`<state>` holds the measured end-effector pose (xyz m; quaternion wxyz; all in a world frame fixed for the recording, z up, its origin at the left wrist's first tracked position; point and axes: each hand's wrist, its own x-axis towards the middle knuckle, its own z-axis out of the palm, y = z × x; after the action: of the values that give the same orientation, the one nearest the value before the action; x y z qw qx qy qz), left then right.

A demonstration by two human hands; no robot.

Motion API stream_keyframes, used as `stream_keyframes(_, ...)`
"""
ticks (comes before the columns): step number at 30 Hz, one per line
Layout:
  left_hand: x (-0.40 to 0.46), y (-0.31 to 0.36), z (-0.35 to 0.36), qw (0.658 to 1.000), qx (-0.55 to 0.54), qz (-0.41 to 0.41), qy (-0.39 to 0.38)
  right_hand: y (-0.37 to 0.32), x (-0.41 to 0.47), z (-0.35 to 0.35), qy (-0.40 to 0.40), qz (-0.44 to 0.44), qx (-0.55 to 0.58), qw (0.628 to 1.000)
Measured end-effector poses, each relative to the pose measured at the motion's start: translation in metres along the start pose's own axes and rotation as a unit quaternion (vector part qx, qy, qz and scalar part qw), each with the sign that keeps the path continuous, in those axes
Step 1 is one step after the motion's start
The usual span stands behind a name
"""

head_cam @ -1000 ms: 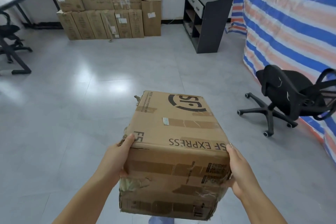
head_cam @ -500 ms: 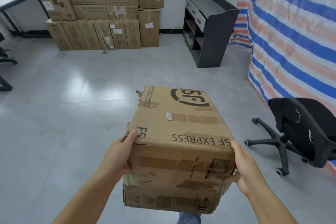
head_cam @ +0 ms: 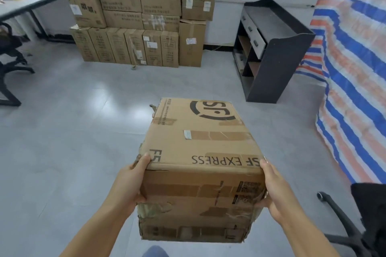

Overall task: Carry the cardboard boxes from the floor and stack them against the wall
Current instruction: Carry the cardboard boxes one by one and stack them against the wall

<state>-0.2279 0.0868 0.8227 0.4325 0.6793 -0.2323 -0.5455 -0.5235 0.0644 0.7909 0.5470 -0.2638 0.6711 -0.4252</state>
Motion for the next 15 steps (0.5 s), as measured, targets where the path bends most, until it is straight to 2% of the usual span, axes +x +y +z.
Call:
stream_keyframes(3, 0.056, 0.031, 0.003, 1.0, 0.012, 0.003, 0.014, -0.022, 0.05, 0.035, 0.0, 0.0, -0.009, 1.0)
stream_keyframes(15, 0.276, 0.198, -0.014, 1.0, 0.01, 0.021, -0.014, -0.125, 0.203, 0.207, 0.051, 0.019, 0.015, 0.998)
